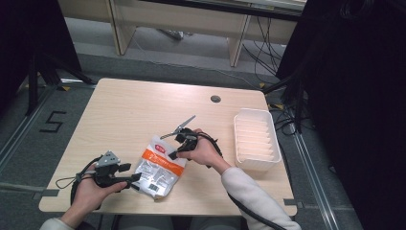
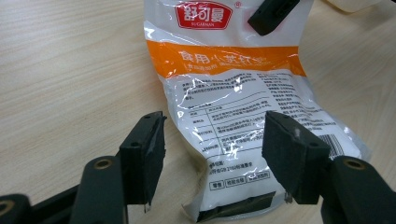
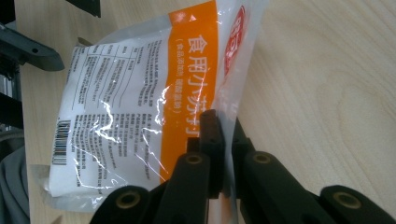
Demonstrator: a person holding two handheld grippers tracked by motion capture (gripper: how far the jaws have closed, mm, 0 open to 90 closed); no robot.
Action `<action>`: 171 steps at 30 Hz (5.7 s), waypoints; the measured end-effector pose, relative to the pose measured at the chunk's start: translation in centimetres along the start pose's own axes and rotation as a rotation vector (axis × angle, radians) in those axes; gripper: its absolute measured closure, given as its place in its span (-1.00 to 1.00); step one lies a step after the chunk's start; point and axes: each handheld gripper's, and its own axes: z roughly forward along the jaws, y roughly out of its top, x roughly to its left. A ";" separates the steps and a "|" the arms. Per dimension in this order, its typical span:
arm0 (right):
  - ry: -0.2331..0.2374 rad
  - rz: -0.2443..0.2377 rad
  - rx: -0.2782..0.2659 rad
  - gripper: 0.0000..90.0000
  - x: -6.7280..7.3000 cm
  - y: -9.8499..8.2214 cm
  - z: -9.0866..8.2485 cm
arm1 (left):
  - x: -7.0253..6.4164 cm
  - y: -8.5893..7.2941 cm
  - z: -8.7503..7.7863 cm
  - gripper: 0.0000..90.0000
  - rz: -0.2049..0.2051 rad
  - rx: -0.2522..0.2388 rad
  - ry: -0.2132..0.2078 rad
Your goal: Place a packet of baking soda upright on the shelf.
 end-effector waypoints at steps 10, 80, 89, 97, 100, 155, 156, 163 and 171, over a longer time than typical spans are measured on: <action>-0.031 -0.052 0.004 1.00 0.7 0.5 -1.0 | 0.0 0.0 0.0 -0.14 0.001 -0.002 0.001; -0.120 -0.187 0.098 1.00 3.1 4.2 -13.6 | 0.0 0.0 0.0 -0.13 -0.021 -0.010 0.003; -0.139 -0.184 0.088 1.00 2.5 3.5 -15.5 | 0.0 0.0 0.0 -0.13 -0.020 -0.008 0.005; -0.161 -0.169 0.091 1.00 1.9 2.6 -16.6 | 0.0 0.0 0.0 -0.13 -0.019 -0.007 0.005; -0.162 -0.171 0.087 1.00 1.6 2.3 -17.2 | 0.0 0.0 0.0 -0.13 -0.017 -0.006 0.005; -0.229 -0.108 0.051 1.00 -1.0 -0.6 -25.5 | 0.1 0.0 0.1 -0.14 -0.007 0.002 0.008; -0.229 -0.108 0.051 1.00 -1.0 -0.6 -25.5 | 0.1 0.0 0.2 -0.14 -0.007 0.002 0.008; -0.241 -0.109 0.059 1.00 -1.2 -0.9 -26.3 | 0.1 0.0 0.2 -0.14 -0.007 0.002 0.008; -0.257 -0.122 0.059 1.00 -1.5 -1.2 -27.1 | 0.1 0.0 0.2 -0.14 -0.008 0.003 0.011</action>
